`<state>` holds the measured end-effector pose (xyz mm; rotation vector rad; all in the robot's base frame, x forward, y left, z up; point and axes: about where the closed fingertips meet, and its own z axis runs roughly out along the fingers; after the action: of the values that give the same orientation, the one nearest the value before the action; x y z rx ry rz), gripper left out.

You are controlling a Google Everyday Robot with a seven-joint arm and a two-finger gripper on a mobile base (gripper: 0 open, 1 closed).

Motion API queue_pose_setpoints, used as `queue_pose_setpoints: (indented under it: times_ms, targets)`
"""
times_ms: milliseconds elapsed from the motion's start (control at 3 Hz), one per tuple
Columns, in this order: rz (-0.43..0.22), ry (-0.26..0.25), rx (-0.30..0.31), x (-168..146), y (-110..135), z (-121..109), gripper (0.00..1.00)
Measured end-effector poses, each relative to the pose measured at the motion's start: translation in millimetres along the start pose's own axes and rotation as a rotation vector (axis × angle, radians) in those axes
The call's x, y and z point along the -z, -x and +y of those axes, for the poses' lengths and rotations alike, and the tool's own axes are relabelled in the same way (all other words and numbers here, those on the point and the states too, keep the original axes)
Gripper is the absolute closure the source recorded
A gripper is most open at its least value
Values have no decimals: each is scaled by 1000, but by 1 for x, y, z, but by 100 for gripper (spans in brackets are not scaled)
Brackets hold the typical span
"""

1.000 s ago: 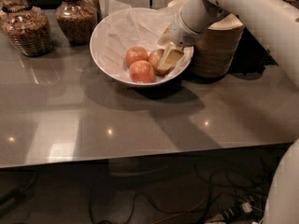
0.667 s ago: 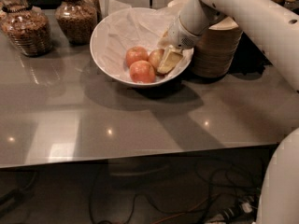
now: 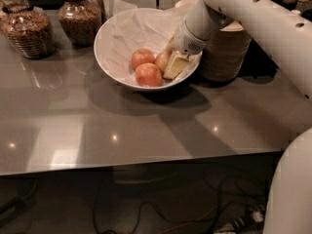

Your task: Pick apple from white bowl

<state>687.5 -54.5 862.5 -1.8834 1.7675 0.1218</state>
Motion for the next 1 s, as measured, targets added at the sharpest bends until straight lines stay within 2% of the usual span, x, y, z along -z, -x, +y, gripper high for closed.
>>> queue_pose_setpoints:
  times_ms: [667,1000]
  targets:
    - [-10,-17,15,8,6,0,96]
    - [-45,-59,48,26,21,-3,100]
